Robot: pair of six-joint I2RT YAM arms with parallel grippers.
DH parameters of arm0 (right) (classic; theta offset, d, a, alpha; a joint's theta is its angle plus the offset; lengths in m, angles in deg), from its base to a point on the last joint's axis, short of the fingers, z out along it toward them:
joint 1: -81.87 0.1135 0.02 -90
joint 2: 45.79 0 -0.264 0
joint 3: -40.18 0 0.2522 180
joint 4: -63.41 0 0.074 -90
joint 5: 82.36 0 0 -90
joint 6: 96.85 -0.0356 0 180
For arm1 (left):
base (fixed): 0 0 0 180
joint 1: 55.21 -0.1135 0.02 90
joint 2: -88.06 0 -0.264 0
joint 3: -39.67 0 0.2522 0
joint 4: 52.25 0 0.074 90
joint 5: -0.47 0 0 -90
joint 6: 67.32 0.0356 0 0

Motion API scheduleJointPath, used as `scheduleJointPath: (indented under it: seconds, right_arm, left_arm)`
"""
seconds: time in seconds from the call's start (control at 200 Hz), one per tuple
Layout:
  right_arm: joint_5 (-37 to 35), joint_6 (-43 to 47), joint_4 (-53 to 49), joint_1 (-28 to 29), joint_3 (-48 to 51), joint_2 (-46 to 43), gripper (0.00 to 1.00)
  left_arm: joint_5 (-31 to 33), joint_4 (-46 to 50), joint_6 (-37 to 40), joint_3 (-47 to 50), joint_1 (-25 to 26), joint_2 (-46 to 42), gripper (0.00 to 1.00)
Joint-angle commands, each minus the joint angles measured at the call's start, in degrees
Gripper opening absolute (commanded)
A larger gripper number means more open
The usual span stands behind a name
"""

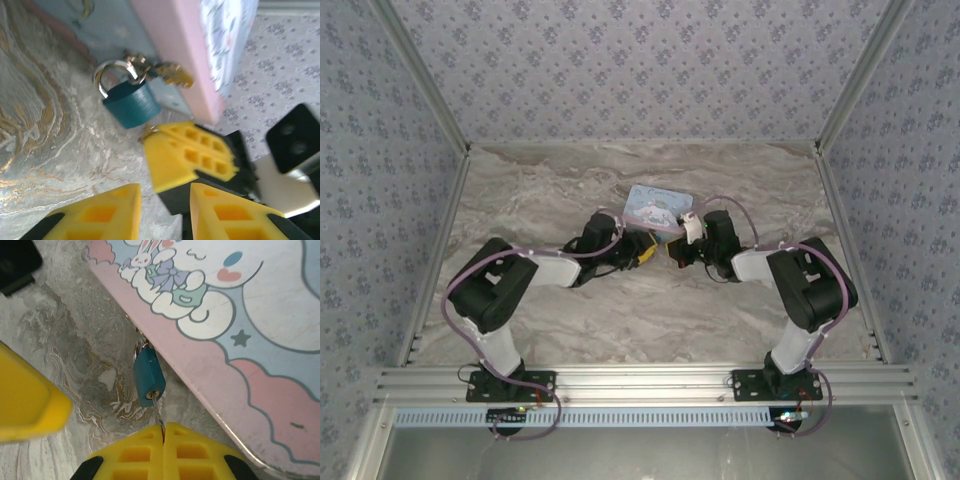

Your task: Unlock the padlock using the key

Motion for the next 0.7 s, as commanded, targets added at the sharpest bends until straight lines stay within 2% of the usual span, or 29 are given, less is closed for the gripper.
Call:
scheduleJointPath:
  seconds: [0.0, 0.33, 0.695]
  right_arm:
    - [-0.71, 1.78, -1.64, 0.88, -2.03, 1.36, 0.0]
    - [-0.94, 0.97, -0.22, 1.57, -2.18, 1.4, 0.0]
    - [-1.03, 0.4, 0.4, 2.09, -2.09, 0.85, 0.0]
  left_arm:
    - [1.24, 2.63, 2.52, 0.85, -1.29, -2.88, 0.35]
    - [2.25, 7.32, 4.87, 0.91, -3.57, -3.89, 0.49]
    - [2.17, 8.41, 5.21, -1.21, -3.09, -1.33, 0.49]
